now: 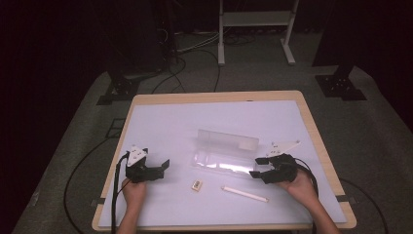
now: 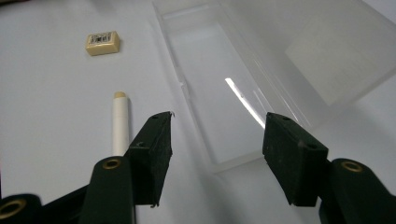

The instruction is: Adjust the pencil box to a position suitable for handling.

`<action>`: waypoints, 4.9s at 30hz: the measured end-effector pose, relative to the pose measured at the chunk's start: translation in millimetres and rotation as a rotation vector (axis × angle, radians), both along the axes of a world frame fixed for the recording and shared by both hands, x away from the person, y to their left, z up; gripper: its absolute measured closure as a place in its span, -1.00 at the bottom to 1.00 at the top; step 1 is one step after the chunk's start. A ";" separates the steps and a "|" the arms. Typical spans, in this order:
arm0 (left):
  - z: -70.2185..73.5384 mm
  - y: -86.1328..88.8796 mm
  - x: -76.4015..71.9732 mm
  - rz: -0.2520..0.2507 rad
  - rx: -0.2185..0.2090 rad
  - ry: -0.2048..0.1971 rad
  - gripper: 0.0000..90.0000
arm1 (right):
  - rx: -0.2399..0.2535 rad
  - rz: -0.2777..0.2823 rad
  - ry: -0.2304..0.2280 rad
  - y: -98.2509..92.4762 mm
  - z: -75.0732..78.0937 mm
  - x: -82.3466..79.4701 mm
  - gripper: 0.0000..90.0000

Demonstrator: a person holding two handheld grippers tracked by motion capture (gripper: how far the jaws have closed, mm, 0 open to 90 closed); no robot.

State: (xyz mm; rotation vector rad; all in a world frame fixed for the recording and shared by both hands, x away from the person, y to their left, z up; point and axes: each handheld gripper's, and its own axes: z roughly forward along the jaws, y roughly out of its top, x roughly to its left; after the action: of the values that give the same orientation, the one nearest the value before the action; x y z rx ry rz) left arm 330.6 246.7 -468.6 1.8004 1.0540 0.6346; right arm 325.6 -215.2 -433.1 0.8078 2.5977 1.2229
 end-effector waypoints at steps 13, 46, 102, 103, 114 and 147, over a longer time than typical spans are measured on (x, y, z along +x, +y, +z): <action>-0.1 -0.3 0.1 0.002 0.007 0.002 -1.00 | 0.027 -0.086 -0.002 -32.8 -9.2 -15.5 -0.09; 0.0 0.5 -0.1 0.005 -0.006 0.003 -1.00 | -0.123 -0.194 0.045 -81.8 -23.0 -31.4 0.29; 0.4 1.0 0.1 0.004 -0.007 -0.002 -1.00 | -0.066 -0.149 0.030 -63.4 -11.5 -32.6 0.75; 0.4 0.8 0.1 0.004 -0.004 0.000 -1.00 | -0.066 -0.149 0.030 -63.4 -11.5 -32.6 0.75; 0.2 0.1 -0.1 0.002 -0.001 -0.002 -1.00 | -0.076 -0.086 0.012 -42.9 -4.1 -28.7 0.75; 0.2 0.3 0.1 0.003 -0.003 -0.001 -1.00 | -0.134 0.019 -0.040 -8.0 30.0 -7.1 0.75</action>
State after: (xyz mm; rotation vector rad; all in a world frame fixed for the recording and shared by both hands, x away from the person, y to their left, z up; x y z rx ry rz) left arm 330.7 247.0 -468.5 1.7959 1.0564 0.6348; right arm 318.5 -223.2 -403.1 0.7268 2.6274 1.0457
